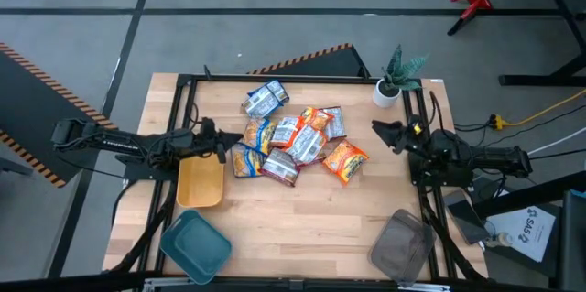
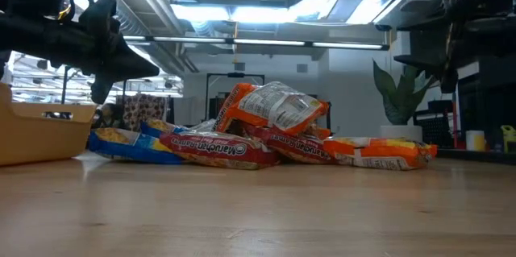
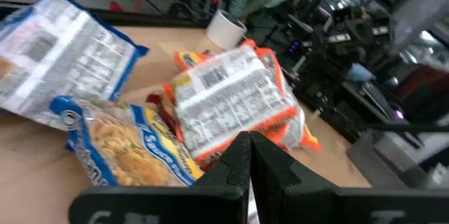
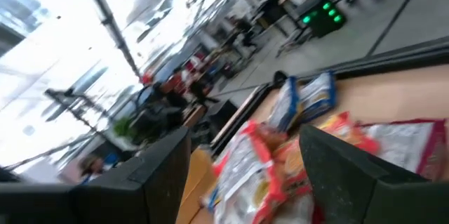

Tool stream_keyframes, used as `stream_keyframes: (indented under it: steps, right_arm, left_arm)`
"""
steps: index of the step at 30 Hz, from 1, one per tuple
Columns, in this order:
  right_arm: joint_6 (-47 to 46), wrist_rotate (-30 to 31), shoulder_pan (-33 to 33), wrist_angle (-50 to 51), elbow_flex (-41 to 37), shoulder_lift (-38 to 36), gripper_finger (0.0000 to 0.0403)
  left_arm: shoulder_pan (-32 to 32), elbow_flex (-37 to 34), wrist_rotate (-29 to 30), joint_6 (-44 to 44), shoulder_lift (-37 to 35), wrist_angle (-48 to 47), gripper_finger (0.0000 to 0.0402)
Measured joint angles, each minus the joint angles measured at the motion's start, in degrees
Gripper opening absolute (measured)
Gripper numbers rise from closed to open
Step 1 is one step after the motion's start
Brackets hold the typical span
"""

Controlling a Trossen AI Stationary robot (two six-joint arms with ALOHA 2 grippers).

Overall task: Sort Maruchan noodles
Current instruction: Put the orange noodle pack into the blue bin

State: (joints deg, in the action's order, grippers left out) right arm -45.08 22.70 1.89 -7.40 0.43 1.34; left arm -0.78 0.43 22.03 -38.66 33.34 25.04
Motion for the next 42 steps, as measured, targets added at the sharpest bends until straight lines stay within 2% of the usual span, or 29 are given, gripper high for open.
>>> stream_keyframes:
  steps: [13,18,23,27,31,34,37,42]
  right_arm:
    - [-0.35,-0.15,0.0,0.87,0.0,0.0,0.0253]
    - [-1.43,-0.92,-0.02,-2.23,0.25,0.02,0.0253]
    - [0.2,-1.68,-0.02,0.2,5.09,3.14,0.0253]
    - [6.45,-2.88,-0.02,1.38,12.13,11.52,0.0253]
    - [10.93,-4.68,-0.02,5.05,21.23,23.94,0.0253]
    - [12.2,-6.88,-0.02,15.7,29.03,33.56,0.0253]
    - [13.92,-12.06,-0.02,23.45,34.37,43.81,0.0256]
    - [19.78,-17.31,-0.01,19.74,38.26,59.04,0.0303]
  left_arm:
    - [0.0,0.0,2.89,-9.65,0.02,2.26,0.0]
    - [0.0,-0.02,4.01,-10.78,0.02,10.07,0.0]
    - [0.0,2.16,3.99,-8.3,0.0,23.43,0.0014]
    - [0.0,8.8,3.62,0.28,0.04,24.56,0.0042]
    - [0.0,17.21,-2.18,8.75,0.88,21.99,0.0074]
    - [0.0,23.34,-7.23,12.24,2.05,16.94,0.01]
    - [0.0,29.42,-11.34,14.85,3.71,9.57,0.0123]
    - [-0.02,36.49,-13.33,18.39,6.5,-3.3,0.0151]
